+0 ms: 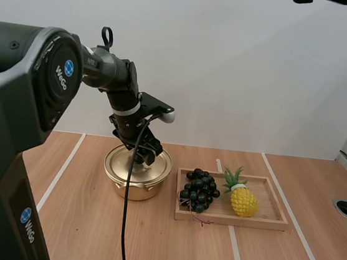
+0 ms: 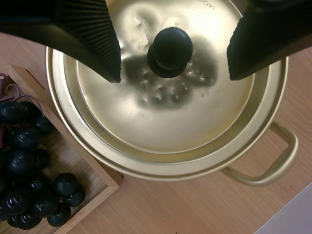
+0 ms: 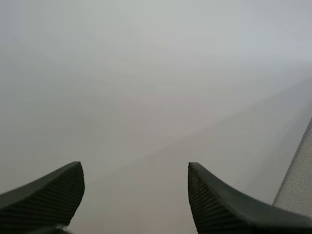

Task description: Open the pot, put the grape inside, and close it

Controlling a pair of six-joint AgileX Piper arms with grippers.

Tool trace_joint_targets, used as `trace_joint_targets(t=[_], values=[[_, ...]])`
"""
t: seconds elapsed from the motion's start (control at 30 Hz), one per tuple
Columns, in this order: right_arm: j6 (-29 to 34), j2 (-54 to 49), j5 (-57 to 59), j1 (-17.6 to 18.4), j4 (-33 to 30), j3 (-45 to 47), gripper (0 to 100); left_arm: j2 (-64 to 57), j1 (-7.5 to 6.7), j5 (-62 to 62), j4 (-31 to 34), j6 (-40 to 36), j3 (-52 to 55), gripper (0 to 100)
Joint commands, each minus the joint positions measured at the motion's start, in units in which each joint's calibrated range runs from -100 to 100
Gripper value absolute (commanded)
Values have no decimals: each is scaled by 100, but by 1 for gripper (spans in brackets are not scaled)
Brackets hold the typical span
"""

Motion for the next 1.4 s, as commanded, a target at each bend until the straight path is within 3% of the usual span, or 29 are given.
trace_joint_targets(t=[0.0,0.63,0.7,0.8,0.83,1.37], values=[[-50,-36,-82,-18,17,-54,100,14,-29,-68,-15,-56,-44,100],[-50,-36,-82,-18,17,-54,100,144,-29,147,-59,-91,-71,100],[-50,-36,-82,-18,17,-54,100,144,-29,223,-59,-91,-71,74],[-50,-36,-82,-18,17,-54,100,112,-29,238,-59,-91,-75,9],[-50,-36,-82,-18,17,-54,100,102,-29,238,-59,-71,-86,1],[-50,-36,-82,-18,17,-54,100,-822,-29,588,-31,-85,-637,0]])
